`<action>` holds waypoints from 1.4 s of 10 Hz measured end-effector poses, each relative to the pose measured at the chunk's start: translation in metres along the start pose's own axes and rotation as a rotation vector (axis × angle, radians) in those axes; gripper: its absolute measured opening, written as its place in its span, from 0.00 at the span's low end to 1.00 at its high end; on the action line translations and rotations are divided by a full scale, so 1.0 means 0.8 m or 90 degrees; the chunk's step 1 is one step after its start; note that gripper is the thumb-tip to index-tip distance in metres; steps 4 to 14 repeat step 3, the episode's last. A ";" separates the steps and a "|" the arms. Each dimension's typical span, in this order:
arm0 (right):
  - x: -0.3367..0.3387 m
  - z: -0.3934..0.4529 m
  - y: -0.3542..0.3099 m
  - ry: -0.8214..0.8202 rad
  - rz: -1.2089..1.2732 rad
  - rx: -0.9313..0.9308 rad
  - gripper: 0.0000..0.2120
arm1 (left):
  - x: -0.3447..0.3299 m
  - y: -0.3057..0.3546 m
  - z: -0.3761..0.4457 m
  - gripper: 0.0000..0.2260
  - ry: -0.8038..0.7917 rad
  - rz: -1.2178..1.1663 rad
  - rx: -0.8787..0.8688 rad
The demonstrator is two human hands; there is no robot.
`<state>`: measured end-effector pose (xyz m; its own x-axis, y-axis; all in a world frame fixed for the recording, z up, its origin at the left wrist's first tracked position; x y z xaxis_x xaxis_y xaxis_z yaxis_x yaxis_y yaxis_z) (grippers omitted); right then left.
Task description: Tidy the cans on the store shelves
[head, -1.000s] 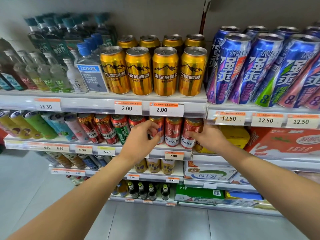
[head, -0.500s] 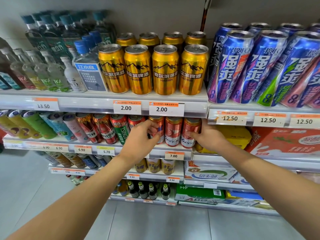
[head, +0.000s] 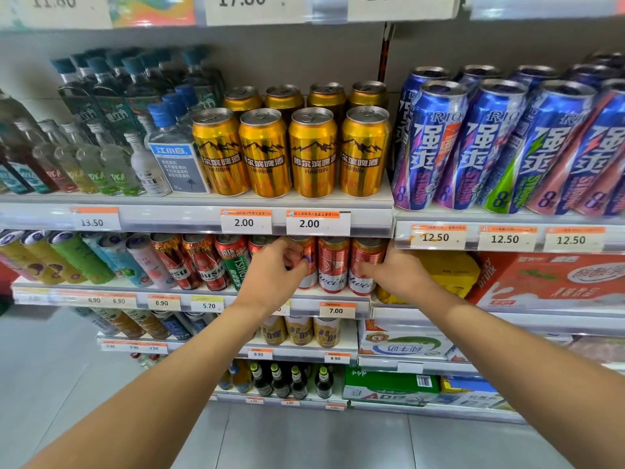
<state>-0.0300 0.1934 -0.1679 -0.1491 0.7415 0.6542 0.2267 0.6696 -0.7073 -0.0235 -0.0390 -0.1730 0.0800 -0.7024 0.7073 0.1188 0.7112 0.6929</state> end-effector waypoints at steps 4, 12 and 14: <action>0.006 -0.020 0.032 0.083 0.034 0.040 0.25 | 0.003 0.021 -0.023 0.05 0.005 0.022 0.026; 0.006 -0.020 0.032 0.083 0.034 0.040 0.25 | 0.003 0.021 -0.023 0.05 0.005 0.022 0.026; 0.006 -0.020 0.032 0.083 0.034 0.040 0.25 | 0.003 0.021 -0.023 0.05 0.005 0.022 0.026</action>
Point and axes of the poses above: each hand's wrist, its own z-axis towards the middle knuckle, its own x-axis out of the back of the hand, y = z × x, the point moved 1 cm from there along z, towards the middle knuckle, and after that the axes turned 4 degrees about z, right-handed, at the moved point
